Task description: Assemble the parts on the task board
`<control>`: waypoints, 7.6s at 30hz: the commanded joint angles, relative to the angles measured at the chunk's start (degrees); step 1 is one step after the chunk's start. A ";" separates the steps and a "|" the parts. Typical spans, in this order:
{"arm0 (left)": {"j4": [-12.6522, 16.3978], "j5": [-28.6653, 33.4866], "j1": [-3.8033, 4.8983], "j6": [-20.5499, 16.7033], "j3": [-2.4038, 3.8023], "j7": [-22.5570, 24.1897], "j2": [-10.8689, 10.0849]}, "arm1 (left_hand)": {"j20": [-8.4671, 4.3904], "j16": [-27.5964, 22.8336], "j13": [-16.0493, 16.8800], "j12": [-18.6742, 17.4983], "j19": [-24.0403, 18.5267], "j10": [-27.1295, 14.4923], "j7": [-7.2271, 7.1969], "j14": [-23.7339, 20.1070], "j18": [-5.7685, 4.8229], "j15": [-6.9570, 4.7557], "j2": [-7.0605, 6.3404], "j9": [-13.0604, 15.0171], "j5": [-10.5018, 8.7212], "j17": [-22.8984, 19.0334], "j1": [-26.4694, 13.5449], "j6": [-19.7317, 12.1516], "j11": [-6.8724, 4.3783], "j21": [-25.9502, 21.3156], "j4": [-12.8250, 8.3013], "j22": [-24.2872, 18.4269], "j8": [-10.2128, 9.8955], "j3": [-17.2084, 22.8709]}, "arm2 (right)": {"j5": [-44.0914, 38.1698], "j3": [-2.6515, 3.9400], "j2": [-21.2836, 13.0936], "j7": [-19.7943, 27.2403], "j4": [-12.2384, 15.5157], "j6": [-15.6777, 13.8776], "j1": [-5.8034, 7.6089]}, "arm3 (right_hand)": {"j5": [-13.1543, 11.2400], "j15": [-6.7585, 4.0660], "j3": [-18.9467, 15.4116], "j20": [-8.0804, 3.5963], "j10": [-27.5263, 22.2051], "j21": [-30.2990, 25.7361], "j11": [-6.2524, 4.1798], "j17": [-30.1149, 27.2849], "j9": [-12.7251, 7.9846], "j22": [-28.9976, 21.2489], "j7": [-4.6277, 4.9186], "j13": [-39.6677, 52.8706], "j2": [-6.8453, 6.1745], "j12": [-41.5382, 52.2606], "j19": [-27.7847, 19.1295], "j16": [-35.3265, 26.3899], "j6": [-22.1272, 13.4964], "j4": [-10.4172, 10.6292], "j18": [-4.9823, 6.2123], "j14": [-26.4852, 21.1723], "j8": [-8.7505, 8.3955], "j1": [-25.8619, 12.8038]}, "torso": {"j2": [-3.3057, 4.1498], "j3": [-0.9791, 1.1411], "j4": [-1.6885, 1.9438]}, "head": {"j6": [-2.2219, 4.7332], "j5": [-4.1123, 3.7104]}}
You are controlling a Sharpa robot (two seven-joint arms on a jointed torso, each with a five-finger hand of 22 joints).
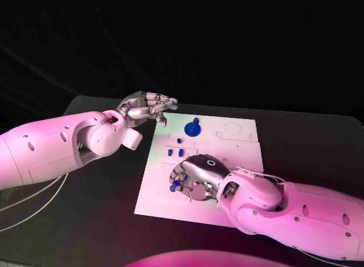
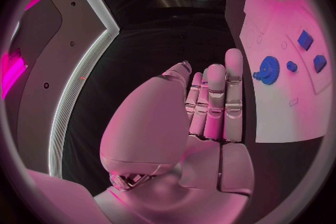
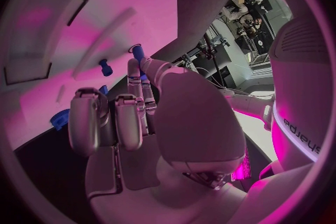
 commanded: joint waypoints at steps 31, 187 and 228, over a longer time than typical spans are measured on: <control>0.15 -0.07 0.02 1.03 0.03 0.06 0.00 | -0.07 -0.20 0.00 0.31 -0.25 -0.50 -0.12 -0.41 0.35 -0.05 -0.65 -0.07 -0.14 -0.12 0.08 -0.42 -0.09 -0.37 -0.02 -0.08 0.42 0.46 | -5.14 -0.24 1.67 -2.55 -0.88 1.16 -0.78 | 0.89 1.13 -0.56 0.68 -2.39 -1.06 1.15 0.64 1.05 10.23 1.74 0.71 -3.62 -1.79 2.16 0.42 -6.25 0.54 -0.37 3.03 -2.67 -5.69 | 0.01 0.00 -0.01 | -0.34 0.06; 0.64 -0.05 -0.05 2.11 -0.70 -0.58 -1.10 | -0.06 -0.06 0.05 0.79 -0.26 -0.66 -0.14 -0.53 0.35 -0.05 -1.02 -0.10 -0.16 -0.37 -0.25 -0.53 -0.11 -0.48 -0.11 -0.18 0.82 1.28 | 25.16 -0.40 -18.13 -14.39 12.35 -5.55 -2.29 | 17.17 -2.47 -18.93 -2.43 17.16 12.90 -3.35 12.91 10.48 15.08 -2.44 77.83 2.67 74.80 6.10 6.73 -1.47 6.67 -3.05 5.55 7.17 -18.98 | -1.24 -0.26 -2.50 | -0.46 -6.36; 0.84 -0.07 -0.04 2.00 -0.70 -0.93 -1.54 | -0.06 -0.04 0.05 0.84 -0.26 -0.71 -0.13 -0.55 0.35 -0.05 -1.08 -0.11 -0.16 -0.41 -0.30 -0.57 -0.10 -0.50 -0.12 -0.19 0.86 1.39 | 21.48 -0.39 -17.69 -12.39 10.87 -8.23 -1.97 | 8.40 -2.84 -35.31 -2.73 16.59 12.90 -3.80 12.90 13.34 15.08 -2.97 77.20 7.31 73.08 6.10 6.70 -2.29 6.30 -3.05 5.54 9.51 -15.88 | -1.26 -0.17 -2.54 | -0.50 -6.08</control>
